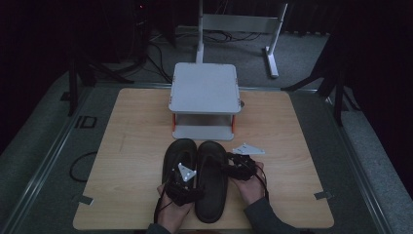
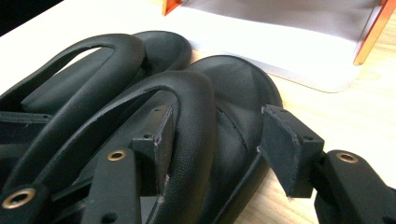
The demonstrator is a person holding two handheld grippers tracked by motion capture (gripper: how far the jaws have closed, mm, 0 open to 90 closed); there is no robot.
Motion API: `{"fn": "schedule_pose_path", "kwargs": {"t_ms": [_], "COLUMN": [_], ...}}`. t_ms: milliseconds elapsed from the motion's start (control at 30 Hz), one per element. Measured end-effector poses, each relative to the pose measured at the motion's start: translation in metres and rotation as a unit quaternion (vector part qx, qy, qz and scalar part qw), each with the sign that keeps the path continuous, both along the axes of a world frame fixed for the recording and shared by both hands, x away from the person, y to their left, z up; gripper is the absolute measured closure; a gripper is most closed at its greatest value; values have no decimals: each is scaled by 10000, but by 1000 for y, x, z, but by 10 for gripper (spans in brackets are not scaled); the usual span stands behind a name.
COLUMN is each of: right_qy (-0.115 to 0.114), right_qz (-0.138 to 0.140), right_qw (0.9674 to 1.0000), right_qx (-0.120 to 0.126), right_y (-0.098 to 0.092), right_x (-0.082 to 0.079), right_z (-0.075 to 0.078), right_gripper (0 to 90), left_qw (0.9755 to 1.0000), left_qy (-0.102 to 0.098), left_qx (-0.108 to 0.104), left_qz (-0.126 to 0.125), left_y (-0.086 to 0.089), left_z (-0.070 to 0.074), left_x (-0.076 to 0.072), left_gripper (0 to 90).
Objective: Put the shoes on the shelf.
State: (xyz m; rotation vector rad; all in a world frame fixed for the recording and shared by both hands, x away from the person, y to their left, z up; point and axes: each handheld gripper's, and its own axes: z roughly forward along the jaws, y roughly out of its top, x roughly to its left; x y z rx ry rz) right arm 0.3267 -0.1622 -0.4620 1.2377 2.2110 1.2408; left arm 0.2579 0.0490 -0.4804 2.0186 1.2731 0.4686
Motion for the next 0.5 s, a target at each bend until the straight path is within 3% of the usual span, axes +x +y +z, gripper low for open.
{"fn": "schedule_pose_path", "kwargs": {"t_ms": [100, 500], "right_qy": [-27, -172], "right_qz": [-2, 138], "right_qw": [10000, 9997], "right_qx": [-4, 142], "right_y": [0, 0], "right_x": [0, -5], "right_z": [0, 5], "right_gripper": [447, 439], "left_qw": [9999, 9999], "left_qy": [-110, -84], "left_qx": [13, 0], "left_qz": [-14, 134], "left_y": [1, 0], "left_z": [2, 3], "left_x": [-2, -4], "left_gripper": [496, 686]}}
